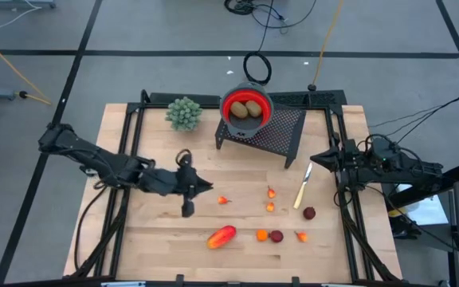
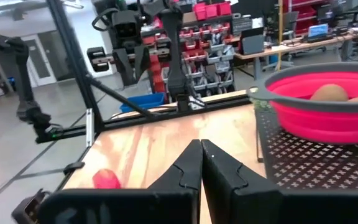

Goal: Pick & Place Fruit
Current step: Put the mango into the red strainer bowl

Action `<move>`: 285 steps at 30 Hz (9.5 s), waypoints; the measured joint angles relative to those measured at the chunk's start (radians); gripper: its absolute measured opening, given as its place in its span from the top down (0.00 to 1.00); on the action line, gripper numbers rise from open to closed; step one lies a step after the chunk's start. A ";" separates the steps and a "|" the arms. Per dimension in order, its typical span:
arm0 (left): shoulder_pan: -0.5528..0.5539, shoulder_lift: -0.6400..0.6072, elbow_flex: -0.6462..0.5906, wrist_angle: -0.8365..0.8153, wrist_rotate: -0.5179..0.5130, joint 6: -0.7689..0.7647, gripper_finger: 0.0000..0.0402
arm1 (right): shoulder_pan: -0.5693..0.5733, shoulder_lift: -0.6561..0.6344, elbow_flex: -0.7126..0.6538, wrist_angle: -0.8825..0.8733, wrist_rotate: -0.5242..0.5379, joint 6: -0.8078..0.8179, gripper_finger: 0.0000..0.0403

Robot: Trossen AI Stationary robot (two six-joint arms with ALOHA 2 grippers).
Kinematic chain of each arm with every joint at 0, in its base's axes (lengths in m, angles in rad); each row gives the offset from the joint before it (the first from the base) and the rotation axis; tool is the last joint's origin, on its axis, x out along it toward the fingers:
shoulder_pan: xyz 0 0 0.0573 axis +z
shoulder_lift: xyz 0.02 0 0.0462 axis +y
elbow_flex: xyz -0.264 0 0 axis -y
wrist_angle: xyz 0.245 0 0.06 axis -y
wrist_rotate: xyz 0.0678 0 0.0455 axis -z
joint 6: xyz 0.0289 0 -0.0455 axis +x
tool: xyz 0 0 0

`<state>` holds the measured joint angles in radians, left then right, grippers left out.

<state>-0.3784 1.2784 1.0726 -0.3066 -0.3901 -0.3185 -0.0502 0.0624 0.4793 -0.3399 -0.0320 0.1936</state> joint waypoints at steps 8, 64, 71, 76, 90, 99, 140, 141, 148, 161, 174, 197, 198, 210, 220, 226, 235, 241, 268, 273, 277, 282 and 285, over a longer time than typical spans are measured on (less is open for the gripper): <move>-0.043 0.227 0.255 -0.208 0.093 -0.226 0.92 | 0.000 -0.050 0.000 -0.016 -0.025 -0.008 1.00; -0.099 0.632 0.472 -0.397 0.386 -0.963 0.31 | 0.000 -0.054 0.001 -0.019 -0.022 -0.086 1.00; -0.099 0.632 0.472 -0.397 0.362 -0.849 0.17 | 0.000 -0.054 0.001 -0.019 -0.022 -0.086 1.00; -0.099 0.635 0.472 -0.399 0.334 -0.784 0.14 | 0.000 -0.054 0.001 -0.019 -0.022 -0.086 1.00; -0.102 0.758 0.472 -0.399 0.394 -0.710 0.14 | 0.000 -0.054 0.001 -0.018 -0.022 -0.086 1.00; -0.115 0.809 0.471 -0.407 0.385 -0.690 0.14 | 0.000 -0.054 0.001 -0.017 -0.022 -0.086 1.00; -0.133 0.653 0.470 -0.321 0.250 -0.352 0.54 | 0.000 -0.053 0.002 -0.017 -0.022 -0.083 1.00; -0.133 0.639 0.470 -0.287 0.221 -0.333 0.54 | 0.000 -0.053 0.002 -0.017 -0.022 -0.083 1.00; -0.131 0.552 0.471 -0.056 0.073 -0.136 0.49 | 0.000 -0.053 0.002 -0.017 -0.022 -0.083 1.00; -0.128 0.471 0.471 0.439 0.068 0.252 0.50 | 0.000 -0.053 0.001 -0.017 -0.022 -0.086 1.00; -0.127 0.472 0.472 0.786 0.239 0.536 0.52 | 0.000 -0.054 0.001 -0.017 -0.022 -0.127 1.00; -0.115 0.472 0.472 1.038 0.441 0.654 0.47 | 0.000 -0.054 0.001 -0.017 -0.022 -0.131 1.00; -0.114 0.472 0.472 1.051 0.406 0.630 0.47 | 0.000 -0.054 0.001 -0.017 -0.022 -0.131 1.00; -0.068 0.472 0.472 1.084 -0.202 0.082 0.48 | 0.000 -0.053 0.001 -0.017 -0.022 -0.131 1.00; -0.017 0.472 0.472 0.842 -0.453 0.010 0.49 | 0.000 -0.053 0.001 -0.017 -0.022 -0.131 1.00; 0.040 0.472 0.472 0.669 -0.467 0.067 0.52 | 0.000 -0.053 0.001 -0.017 -0.022 -0.131 1.00; 0.190 0.413 0.472 0.344 -0.313 0.166 0.46 | 0.000 -0.053 0.001 -0.017 -0.019 -0.131 1.00; 0.335 0.373 0.472 0.177 -0.111 0.167 0.50 | 0.000 -0.054 0.001 -0.017 -0.017 -0.131 1.00; 0.754 0.402 0.472 0.199 0.353 0.445 0.48 | 0.000 -0.053 0.001 -0.017 -0.017 -0.127 1.00; 0.751 0.454 0.472 0.282 0.393 0.463 0.49 | -0.001 -0.054 0.001 -0.016 -0.020 -0.127 1.00; 0.749 0.494 0.472 0.285 0.393 0.467 0.47 | -0.001 -0.054 0.001 -0.017 -0.021 -0.116 1.00; 0.747 0.535 0.472 0.266 0.400 0.472 0.46 | -0.001 -0.054 0.001 -0.017 -0.021 -0.091 1.00; 0.747 0.536 0.472 0.211 0.423 0.473 0.47 | 0.000 -0.054 0.001 -0.017 -0.021 -0.089 1.00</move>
<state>0.3689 1.8149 1.5444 -0.0956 0.0332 0.1547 -0.0506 0.0086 0.4801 -0.3569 -0.0528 0.1043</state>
